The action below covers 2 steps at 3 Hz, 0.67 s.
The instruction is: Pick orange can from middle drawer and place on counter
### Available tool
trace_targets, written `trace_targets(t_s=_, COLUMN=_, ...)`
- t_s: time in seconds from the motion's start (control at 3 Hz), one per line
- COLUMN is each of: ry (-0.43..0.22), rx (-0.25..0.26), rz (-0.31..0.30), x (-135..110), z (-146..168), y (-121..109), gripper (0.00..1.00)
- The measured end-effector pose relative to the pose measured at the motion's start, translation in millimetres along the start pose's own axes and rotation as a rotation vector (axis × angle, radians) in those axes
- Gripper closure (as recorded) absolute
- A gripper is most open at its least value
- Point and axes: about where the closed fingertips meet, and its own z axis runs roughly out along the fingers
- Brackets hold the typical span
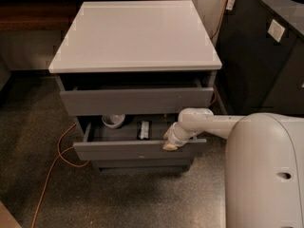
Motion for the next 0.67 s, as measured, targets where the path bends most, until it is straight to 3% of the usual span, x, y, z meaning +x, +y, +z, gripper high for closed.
trace_targets(t_s=0.67, ry=-0.059, rx=-0.061, rz=0.047, x=-10.2, z=-17.4, y=34.8, gripper=1.00)
